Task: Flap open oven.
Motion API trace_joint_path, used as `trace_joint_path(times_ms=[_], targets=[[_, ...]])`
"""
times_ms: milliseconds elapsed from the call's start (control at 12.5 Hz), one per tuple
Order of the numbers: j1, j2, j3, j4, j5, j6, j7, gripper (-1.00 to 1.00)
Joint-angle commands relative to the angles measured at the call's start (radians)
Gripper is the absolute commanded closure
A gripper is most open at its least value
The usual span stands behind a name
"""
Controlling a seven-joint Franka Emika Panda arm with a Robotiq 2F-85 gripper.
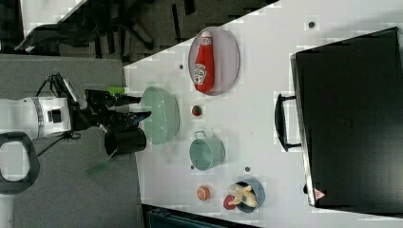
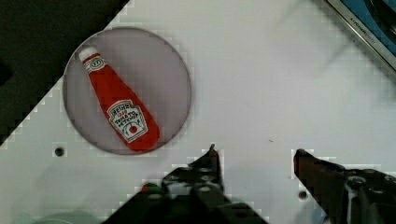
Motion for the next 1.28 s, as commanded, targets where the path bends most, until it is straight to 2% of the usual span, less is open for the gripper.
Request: trace_joint_path(times_ms=[80, 240, 560, 640, 1120, 1200, 1280], targets=[[-0.034, -0.264, -0.027, -0.133, 0.015, -0.153, -0.036, -0.58], [-0.034, -0.264, -0.027, -0.133, 0.015, -0.153, -0.036, -0.99], [-0.034, -0.264, -0.027, -0.133, 0.015, -0.153, -0.036, -1.0], [-0.034, -0.264, -0.027, -0.133, 0.015, -0.153, -0.036, -0.9], [-0.038, -0.263, -0.042, -0.148, 0.014, -0.154, -0.036, 0.54], [-0.039, -0.261, -0.048, -0.16, 0.014, -0.153, -0.036, 0.65], [-0.039, -0.259, -0.056, -0.176, 0.013, -0.151, -0.04, 0.65]])
